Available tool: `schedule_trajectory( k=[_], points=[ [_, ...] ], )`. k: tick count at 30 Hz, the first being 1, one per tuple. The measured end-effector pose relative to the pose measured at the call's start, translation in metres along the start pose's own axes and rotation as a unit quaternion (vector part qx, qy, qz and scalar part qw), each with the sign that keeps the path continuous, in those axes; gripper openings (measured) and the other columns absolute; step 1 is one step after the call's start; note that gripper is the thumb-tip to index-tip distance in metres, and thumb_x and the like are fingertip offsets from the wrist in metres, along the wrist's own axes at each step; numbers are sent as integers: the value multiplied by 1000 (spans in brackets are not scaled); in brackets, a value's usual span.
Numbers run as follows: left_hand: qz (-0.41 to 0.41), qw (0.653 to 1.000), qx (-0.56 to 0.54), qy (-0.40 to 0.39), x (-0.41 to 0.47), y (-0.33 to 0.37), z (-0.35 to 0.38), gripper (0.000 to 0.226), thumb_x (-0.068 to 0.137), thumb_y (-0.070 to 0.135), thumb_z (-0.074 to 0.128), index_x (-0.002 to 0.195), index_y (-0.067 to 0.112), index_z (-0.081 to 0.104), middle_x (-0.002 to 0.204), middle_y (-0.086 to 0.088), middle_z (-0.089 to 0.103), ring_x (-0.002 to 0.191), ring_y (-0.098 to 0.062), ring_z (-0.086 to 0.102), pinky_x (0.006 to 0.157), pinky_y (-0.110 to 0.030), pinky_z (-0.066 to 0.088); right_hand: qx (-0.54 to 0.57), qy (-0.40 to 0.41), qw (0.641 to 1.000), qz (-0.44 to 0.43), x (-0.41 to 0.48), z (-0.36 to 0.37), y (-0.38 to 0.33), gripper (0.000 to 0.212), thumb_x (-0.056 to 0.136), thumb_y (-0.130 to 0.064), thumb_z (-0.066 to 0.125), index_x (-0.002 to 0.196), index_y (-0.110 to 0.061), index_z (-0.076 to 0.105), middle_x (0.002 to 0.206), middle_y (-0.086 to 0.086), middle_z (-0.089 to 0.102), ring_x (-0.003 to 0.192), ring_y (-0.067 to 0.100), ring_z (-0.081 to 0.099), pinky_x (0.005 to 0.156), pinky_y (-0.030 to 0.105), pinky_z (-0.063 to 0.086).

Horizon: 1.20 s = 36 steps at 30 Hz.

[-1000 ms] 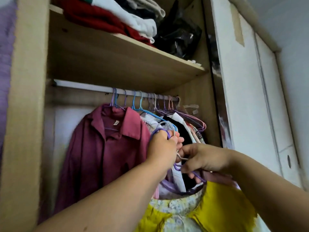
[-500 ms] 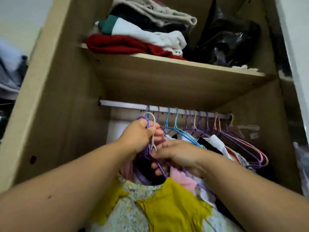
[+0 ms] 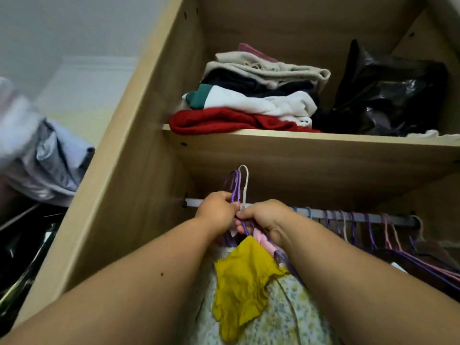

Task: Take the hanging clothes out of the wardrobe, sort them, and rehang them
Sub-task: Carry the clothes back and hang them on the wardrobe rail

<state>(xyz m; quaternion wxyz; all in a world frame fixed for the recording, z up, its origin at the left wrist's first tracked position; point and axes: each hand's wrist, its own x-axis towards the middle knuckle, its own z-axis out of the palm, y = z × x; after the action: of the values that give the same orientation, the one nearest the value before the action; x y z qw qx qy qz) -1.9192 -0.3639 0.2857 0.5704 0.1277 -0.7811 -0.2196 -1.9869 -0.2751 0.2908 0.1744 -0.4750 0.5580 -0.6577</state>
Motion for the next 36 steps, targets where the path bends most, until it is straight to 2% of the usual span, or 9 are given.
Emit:
schedule_trajectory(
  k=[6,10,13,20,24,27,29,32,36],
  points=[
    [-76,997,-18,4,29,-30,13,31,93,33,54,108,9,68,110,-14,68,103,-29,62,88,-35,48,-7,59,998,-10,48,8,-3,23,91,7,44,75,3,60,60,15,59,37,18,58,43,27,54],
    [-126,990,-59,-37,45,-47,19,33,89,32,60,107,5,69,108,-17,68,102,-30,64,72,-28,48,-50,97,994,-15,71,15,5,29,88,7,43,62,0,54,43,10,52,31,17,50,36,22,42],
    [-150,984,-88,-32,57,-61,25,32,87,25,64,106,-1,68,108,-22,68,102,-34,64,82,-35,51,-47,97,994,-14,90,16,18,44,88,10,39,49,1,56,35,11,44,25,17,40,31,15,35],
    [-175,984,-30,-12,64,-93,32,26,90,13,58,111,1,66,113,-16,66,106,-29,62,88,-31,48,-34,124,992,-2,113,13,41,24,85,21,34,73,11,52,41,19,56,30,27,56,28,28,43],
    [-193,981,-13,-31,57,-105,38,25,88,11,59,109,-2,65,112,-19,66,104,-30,63,87,-33,49,-114,111,987,19,115,13,50,23,88,14,32,76,5,49,79,28,64,64,35,68,69,43,57],
    [-193,981,-16,-24,51,-111,42,22,88,8,58,105,-3,66,107,-22,66,101,-33,63,82,-33,50,-201,116,973,12,107,7,51,23,90,13,36,74,1,48,58,17,62,34,16,58,36,22,48],
    [-190,981,-27,-22,47,-113,42,25,89,7,54,108,-5,64,109,-24,65,103,-35,63,84,-36,51,-272,116,955,9,96,6,50,13,91,10,41,89,11,53,64,16,69,54,12,68,26,13,34],
    [-176,984,-11,-23,41,-112,37,24,88,6,51,102,-5,66,107,-26,65,102,-37,62,85,-36,50,-292,111,950,-3,90,9,48,31,93,-1,47,122,7,54,121,21,61,108,27,62,51,12,49],
    [-159,986,33,-26,35,-106,25,24,87,13,54,104,3,67,109,-17,66,103,-31,60,80,-27,45,-508,138,850,-20,80,17,43,33,98,-7,34,118,4,59,124,21,59,112,33,56,87,29,45]
  ],
)
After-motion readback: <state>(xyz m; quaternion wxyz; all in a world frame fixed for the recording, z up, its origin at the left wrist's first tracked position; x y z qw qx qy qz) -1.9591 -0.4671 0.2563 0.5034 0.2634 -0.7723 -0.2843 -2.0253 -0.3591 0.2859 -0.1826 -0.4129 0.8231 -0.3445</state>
